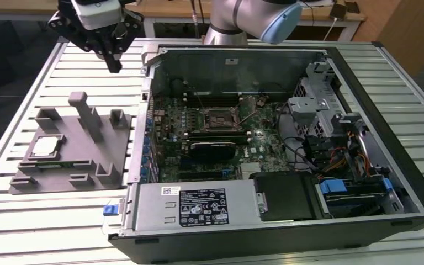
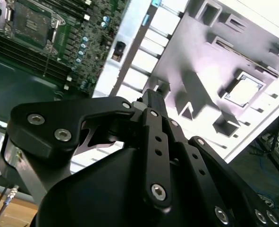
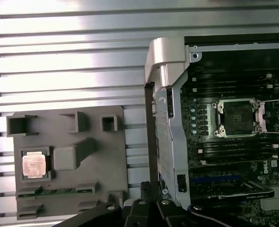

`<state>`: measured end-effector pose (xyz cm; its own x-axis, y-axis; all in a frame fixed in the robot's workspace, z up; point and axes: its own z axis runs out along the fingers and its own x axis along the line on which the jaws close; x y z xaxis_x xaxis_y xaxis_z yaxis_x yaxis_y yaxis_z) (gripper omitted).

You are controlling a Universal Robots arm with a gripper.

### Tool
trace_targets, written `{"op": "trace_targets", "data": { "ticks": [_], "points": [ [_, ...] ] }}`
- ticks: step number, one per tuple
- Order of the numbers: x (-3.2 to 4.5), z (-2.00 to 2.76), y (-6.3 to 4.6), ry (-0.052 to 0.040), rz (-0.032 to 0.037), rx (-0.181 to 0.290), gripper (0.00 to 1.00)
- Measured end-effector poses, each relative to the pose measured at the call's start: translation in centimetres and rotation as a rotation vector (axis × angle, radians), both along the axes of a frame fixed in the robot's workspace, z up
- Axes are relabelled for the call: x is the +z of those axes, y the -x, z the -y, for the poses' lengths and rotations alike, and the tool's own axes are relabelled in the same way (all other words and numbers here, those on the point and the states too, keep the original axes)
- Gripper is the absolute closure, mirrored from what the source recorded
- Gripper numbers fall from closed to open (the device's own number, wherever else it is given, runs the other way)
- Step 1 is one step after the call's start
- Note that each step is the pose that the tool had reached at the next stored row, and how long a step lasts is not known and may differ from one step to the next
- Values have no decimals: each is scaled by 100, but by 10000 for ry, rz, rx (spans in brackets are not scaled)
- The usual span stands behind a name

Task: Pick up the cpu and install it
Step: 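Reach for the cpu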

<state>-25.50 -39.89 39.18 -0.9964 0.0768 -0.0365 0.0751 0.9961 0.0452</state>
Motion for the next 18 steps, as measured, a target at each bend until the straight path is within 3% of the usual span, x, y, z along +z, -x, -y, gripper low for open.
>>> {"op": "trace_targets", "data": {
  "ticks": [18],
  "points": [
    [-29,0,450,0,0,-6,89]
  ]
}}
